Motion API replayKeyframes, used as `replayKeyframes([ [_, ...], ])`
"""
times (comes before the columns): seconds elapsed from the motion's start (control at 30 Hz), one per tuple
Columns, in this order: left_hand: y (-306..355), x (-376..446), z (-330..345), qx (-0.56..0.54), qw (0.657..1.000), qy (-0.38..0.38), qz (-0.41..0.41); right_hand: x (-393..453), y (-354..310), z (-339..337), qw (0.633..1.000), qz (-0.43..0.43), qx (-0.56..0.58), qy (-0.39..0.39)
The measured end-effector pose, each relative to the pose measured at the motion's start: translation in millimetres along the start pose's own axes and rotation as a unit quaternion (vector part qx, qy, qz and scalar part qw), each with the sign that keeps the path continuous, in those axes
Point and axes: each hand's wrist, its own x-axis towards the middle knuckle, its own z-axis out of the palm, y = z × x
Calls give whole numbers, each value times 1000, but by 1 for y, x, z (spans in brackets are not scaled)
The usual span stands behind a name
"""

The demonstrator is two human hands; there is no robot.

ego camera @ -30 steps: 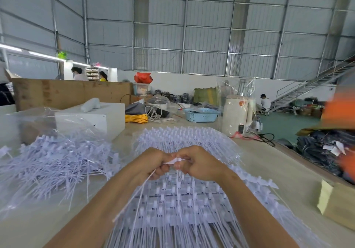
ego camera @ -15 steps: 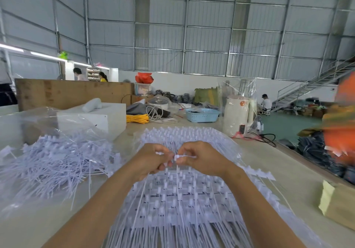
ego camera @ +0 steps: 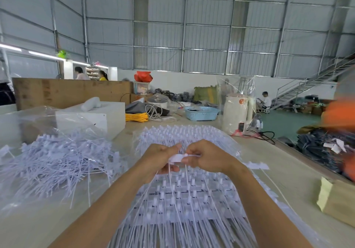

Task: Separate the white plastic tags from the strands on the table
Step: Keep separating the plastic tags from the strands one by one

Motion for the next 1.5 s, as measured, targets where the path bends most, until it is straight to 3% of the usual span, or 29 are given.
replayKeyframes([
  [0.1, -2, -3, 1, -3, 999, -51, 10, 1, 3, 0, 999, -1, -22, 35],
  [0.3, -5, -3, 5, 29, 999, -1, 35, -2, 0, 3, 998, 17, 37, -46],
  [0.47, -4, -4, 4, 23, 999, 23, 17, -1, -4, 8, 1000, -16, 5, -20],
  [0.67, 6, -1, -4, -6, 994, -42, -104, 2, -11, 10, 990, -60, -129, 8],
  [0.73, 18, -4, -18, -54, 991, -59, -104, 2, -11, 6, 985, -64, -155, 32],
  [0.8, 36, -9, -43, -175, 979, -74, -74, -3, -4, -8, 980, -22, -193, 35],
  [0.93, 64, -21, -84, -287, 957, -16, 41, -14, -1, -26, 997, -5, -57, 42],
  [1.03, 56, -20, -72, -160, 984, 45, 63, -7, -18, -18, 997, -44, -57, 21],
  [1.13, 32, -15, -38, 0, 997, 38, 61, -2, -26, -8, 996, -72, -51, 19],
  [1.3, 13, -11, 2, 53, 996, -57, 44, -2, -22, -6, 996, -73, -29, 52],
  [1.5, 11, -11, -1, 103, 993, -36, 46, -4, -23, -10, 1000, -19, -14, -18],
])
